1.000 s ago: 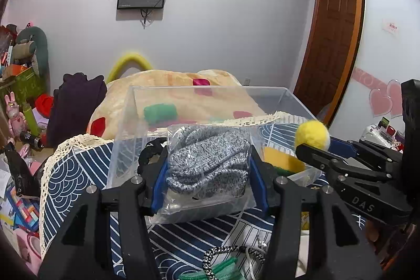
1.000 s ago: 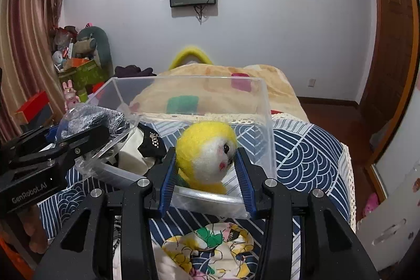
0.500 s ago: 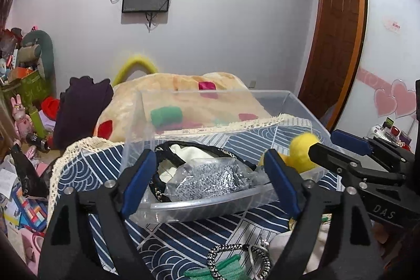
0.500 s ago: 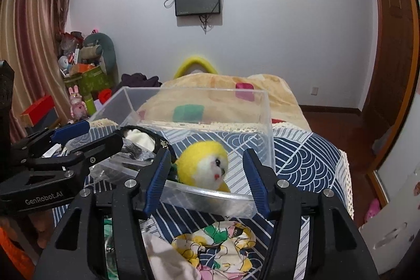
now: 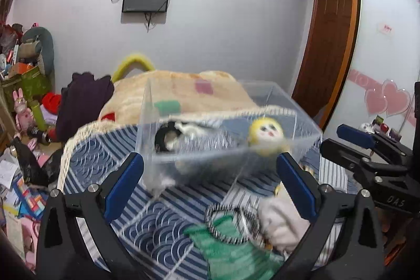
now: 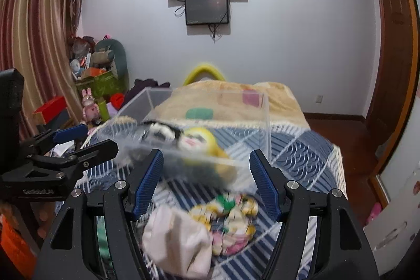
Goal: Organize soft objects
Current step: 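Grasp the bead bracelet with the left gripper while the right grasps the white cloth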
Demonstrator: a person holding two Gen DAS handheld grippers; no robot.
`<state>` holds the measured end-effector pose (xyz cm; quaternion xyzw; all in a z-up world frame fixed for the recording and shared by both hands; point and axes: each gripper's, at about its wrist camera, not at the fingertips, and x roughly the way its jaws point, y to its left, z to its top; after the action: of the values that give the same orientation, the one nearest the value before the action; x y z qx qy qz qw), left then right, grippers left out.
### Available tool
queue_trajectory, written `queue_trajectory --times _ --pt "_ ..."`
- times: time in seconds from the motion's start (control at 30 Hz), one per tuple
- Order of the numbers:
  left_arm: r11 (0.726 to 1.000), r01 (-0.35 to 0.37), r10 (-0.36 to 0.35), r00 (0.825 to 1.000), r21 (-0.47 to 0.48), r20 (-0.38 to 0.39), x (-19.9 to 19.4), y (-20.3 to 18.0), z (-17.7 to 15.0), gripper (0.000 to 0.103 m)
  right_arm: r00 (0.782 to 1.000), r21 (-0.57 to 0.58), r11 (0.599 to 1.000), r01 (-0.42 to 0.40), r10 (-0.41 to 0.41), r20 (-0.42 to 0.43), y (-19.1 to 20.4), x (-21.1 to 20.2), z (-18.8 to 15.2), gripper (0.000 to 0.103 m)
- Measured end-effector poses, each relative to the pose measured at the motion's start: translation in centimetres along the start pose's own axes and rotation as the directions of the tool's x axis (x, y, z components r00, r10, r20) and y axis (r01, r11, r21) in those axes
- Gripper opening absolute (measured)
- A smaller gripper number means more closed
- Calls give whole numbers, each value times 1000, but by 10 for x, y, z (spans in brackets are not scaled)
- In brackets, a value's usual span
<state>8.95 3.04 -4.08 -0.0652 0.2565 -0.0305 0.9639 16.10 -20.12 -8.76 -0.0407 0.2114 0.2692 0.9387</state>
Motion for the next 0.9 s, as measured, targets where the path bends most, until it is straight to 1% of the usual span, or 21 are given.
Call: queue_trajectory --times 0.1,0.17,0.23,0.27,0.3,0.33,0.4,0.43,0.5,0.6,0.63,0.73,0.77,0.8,0.83,0.87,0.9 --pt "1000 -4 5 999 3 -37 4 1 -16 102 999 2 1000 -9 9 -35 1 2 -14 65" --pt "1000 -13 13 999 -3 -49 6 3 -27 102 998 2 1000 -17 17 -63 2 5 -23 65" --pt "1000 -9 8 998 -9 -54 7 4 -34 96 996 10 1000 -25 26 -89 2 7 -33 65" --pt "1000 -5 4 998 -4 -61 8 4 -36 84 994 17 999 -34 36 -101 2 8 -37 65" --pt "1000 -1 2 997 5 -75 10 3 -37 74 993 23 999 -41 43 -110 1 8 -40 65" --pt "1000 6 -5 996 16 -90 12 2 -39 71 991 32 998 -49 53 -120 1 9 -43 65" --pt "1000 14 -12 995 20 -101 14 -1 -42 60 989 40 997 -61 66 -133 0 11 -47 65" --pt "1000 19 -17 994 21 -108 16 -1 -43 57 988 41 997 -65 70 -138 1 10 -50 65" --pt "999 24 -21 992 24 -124 21 -2 -46 44 985 39 996 -77 82 -152 3 14 -52 65" --pt "999 24 -21 987 21 -156 29 -2 -51 34 979 31 995 -97 101 -178 9 20 -56 64" --pt "999 30 -27 985 15 -169 32 -1 -52 32 977 29 994 -102 106 -186 10 21 -58 61" --pt "999 51 -51 981 -5 -188 39 1 -55 28 972 15 995 -103 104 -211 14 25 -64 45" --pt "998 61 -62 980 -9 -190 41 1 -57 23 972 8 995 -97 96 -214 14 26 -65 35" --pt "998 65 -66 979 -10 -193 42 1 -58 18 972 2 995 -95 93 -217 15 27 -66 29" --pt "998 61 -63 979 -13 -193 42 2 -58 14 972 1 995 -99 97 -216 15 26 -65 26" --pt "998 59 -61 980 -16 -188 41 3 -58 8 972 1 995 -101 99 -212 14 25 -65 20" --pt "998 61 -63 981 -20 -183 39 3 -57 8 974 -3 995 -99 96 -204 14 23 -65 18"
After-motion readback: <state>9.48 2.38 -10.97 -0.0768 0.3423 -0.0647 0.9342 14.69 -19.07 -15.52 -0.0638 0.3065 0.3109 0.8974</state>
